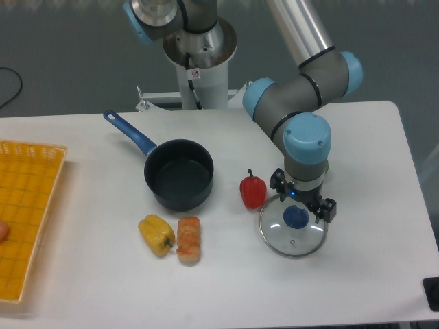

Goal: Pick up the yellow pepper

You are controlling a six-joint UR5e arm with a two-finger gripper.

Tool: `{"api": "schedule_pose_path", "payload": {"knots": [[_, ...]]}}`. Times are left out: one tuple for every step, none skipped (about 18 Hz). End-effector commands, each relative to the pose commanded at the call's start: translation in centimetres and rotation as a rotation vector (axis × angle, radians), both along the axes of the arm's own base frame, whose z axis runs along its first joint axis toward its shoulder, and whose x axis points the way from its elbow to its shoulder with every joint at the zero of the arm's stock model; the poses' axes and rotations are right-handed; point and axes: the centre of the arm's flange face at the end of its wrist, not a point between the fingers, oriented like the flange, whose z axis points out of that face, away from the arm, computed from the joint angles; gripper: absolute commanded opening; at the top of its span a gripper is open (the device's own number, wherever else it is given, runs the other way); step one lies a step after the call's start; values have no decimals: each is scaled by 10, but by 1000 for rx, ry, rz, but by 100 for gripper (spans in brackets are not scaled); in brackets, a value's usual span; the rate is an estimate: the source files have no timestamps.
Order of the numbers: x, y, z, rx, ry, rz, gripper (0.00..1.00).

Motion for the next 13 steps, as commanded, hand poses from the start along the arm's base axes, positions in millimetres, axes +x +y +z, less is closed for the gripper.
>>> {"api": "schedule_pose_path", "payload": {"knots": [[1,1,0,0,0,-2,100],[1,1,-1,-1,-1,0,100],[2,0,-2,-2,-4,0,100],[1,1,0,1,-1,0,100],[1,0,0,4,-1,7,100],[1,1,1,7,3,15,100],[1,2,3,17,14,28,100],[0,3,4,30,23,55,100],[-1,4,7,52,26,93,100],[-2,6,11,76,24,130,100],[1,8,13,85,22,157,100],[5,10,12,87,22,187,100],[9,14,12,93,20,240,100]]}}
